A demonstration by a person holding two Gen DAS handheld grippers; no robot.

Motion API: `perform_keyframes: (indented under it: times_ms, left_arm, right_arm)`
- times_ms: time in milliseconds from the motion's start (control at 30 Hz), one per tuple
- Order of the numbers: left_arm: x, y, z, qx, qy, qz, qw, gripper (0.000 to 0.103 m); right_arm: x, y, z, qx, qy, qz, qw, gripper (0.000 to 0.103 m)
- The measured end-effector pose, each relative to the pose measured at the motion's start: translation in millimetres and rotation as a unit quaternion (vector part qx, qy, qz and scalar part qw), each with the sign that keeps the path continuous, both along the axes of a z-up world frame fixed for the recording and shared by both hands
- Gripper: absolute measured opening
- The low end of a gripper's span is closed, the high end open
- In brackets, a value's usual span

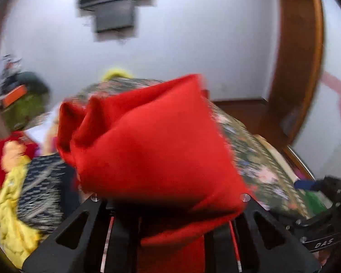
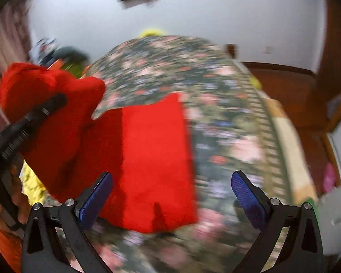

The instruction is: Fold large clothes

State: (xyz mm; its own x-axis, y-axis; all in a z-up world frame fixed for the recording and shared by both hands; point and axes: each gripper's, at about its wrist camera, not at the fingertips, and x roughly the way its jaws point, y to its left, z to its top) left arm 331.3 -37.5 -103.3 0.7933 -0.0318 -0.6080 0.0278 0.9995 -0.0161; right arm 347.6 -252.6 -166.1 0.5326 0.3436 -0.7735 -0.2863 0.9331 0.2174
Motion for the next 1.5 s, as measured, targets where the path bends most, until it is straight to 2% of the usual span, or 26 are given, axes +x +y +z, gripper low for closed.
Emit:
perform_keyframes:
  times_ms: [67, 133, 200, 233, 300, 333, 367, 433, 467, 500, 533, 600, 733, 800, 833, 900, 1000, 1100, 1133, 1167, 1300, 1367, 1500]
  left_arm:
    - [16.5, -36.5, -26.5, -0.008, 0.052, -0.041, 0.9978, 0.013]
    - [29.7, -56.2, -59.2, -0.029, 0.113, -0.068, 0.9908, 0.012]
    - [38.4, -62.0, -89.8, -0.046, 0.167, -0.076, 0.9820, 0.012]
    - [39.1, -62.1, -100.2, -0.047, 0.180, -0.076, 0.9796, 0.012]
    - [32.4, -61.6, -105.9, -0.043, 0.179, -0.088, 0.9789, 0.013]
    - [26.5, -61.1, -101.4, -0.034, 0.174, -0.094, 0.9797, 0.019]
    - [23.5, -62.1, -97.8, -0.032, 0.175, -0.102, 0.9787, 0.026]
    - [10.7, -56.2, -86.0, -0.055, 0.184, -0.137, 0.9718, 0.052]
    - [2.9, -51.6, -80.0, -0.065, 0.183, -0.147, 0.9698, 0.057]
    - [-5.2, -49.9, -75.1, -0.068, 0.181, -0.152, 0.9692, 0.068]
    - [-14.5, -42.7, -65.3, -0.069, 0.175, -0.152, 0.9702, 0.073]
    - [-31.3, -29.5, -48.6, -0.074, 0.154, -0.149, 0.9739, 0.075]
    - [-46.8, 7.5, -22.3, -0.068, 0.105, -0.109, 0.9862, 0.096]
    - [-46.8, 28.5, -20.3, -0.043, 0.092, -0.073, 0.9922, 0.098]
    - [-43.0, 38.1, -26.0, -0.030, 0.102, -0.052, 0.9930, 0.098]
    - [-35.6, 51.4, -43.6, -0.025, 0.133, -0.037, 0.9900, 0.098]
    - [-28.5, 59.1, -84.5, -0.016, 0.194, -0.036, 0.9803, 0.098]
    - [-37.5, 62.6, -113.0, 0.002, 0.202, -0.044, 0.9784, 0.099]
    - [-42.3, 65.3, -115.4, -0.007, 0.201, -0.049, 0.9782, 0.099]
    - [-47.4, 67.4, -116.0, -0.012, 0.201, -0.054, 0.9780, 0.099]
    - [-55.0, 67.3, -120.6, 0.001, 0.193, -0.063, 0.9792, 0.099]
    - [-56.7, 66.9, -122.8, 0.001, 0.191, -0.057, 0.9800, 0.103]
    - [-53.5, 70.2, -127.7, -0.018, 0.189, -0.048, 0.9806, 0.103]
  right_arm:
    - [-6.3, -34.2, -1.2, 0.004, 0.002, -0.027, 1.000, 0.103]
    - [-12.2, -60.8, -3.4, 0.015, 0.006, -0.050, 0.999, 0.103]
    - [-17.3, -83.0, -9.6, 0.029, 0.017, -0.070, 0.997, 0.103]
    - [-19.8, -92.0, -11.9, 0.036, 0.023, -0.076, 0.996, 0.103]
    - [-23.0, -102.8, -15.7, 0.046, 0.033, -0.083, 0.995, 0.103]
    - [-24.0, -105.9, -17.1, 0.047, 0.037, -0.083, 0.995, 0.103]
    - [-25.7, -106.6, -17.5, 0.046, 0.038, -0.082, 0.995, 0.103]
    - [-27.9, -101.3, -16.4, 0.041, 0.036, -0.074, 0.996, 0.103]
    - [-28.9, -96.8, -14.3, 0.040, 0.033, -0.069, 0.996, 0.103]
    - [-29.0, -91.9, -13.0, 0.040, 0.030, -0.063, 0.997, 0.103]
    - [-29.3, -85.3, -9.7, 0.043, 0.026, -0.055, 0.997, 0.103]
    - [-30.2, -74.5, -5.8, 0.050, 0.020, -0.043, 0.998, 0.103]
    - [-22.8, -38.3, 0.6, 0.061, 0.014, -0.009, 0.998, 0.103]
    - [-16.0, -17.8, -2.2, 0.061, 0.016, 0.009, 0.998, 0.103]
    - [-12.1, -8.1, -6.3, 0.059, 0.020, 0.017, 0.998, 0.103]
    - [-3.0, 10.3, -20.7, 0.053, 0.039, 0.031, 0.997, 0.103]
    - [13.6, 30.9, -56.7, 0.022, 0.075, 0.047, 0.996, 0.103]
    - [27.6, 32.0, -99.0, -0.058, 0.111, 0.032, 0.992, 0.103]
    - [28.5, 26.5, -108.0, -0.059, 0.123, 0.033, 0.990, 0.103]
    - [26.8, 18.6, -109.5, -0.044, 0.122, 0.036, 0.991, 0.102]
    - [17.6, 0.0, -84.7, -0.064, 0.097, 0.020, 0.993, 0.102]
    - [14.0, 5.1, -65.0, -0.063, 0.075, 0.027, 0.995, 0.103]
    - [17.7, 33.9, -37.8, -0.046, 0.022, 0.061, 0.997, 0.103]
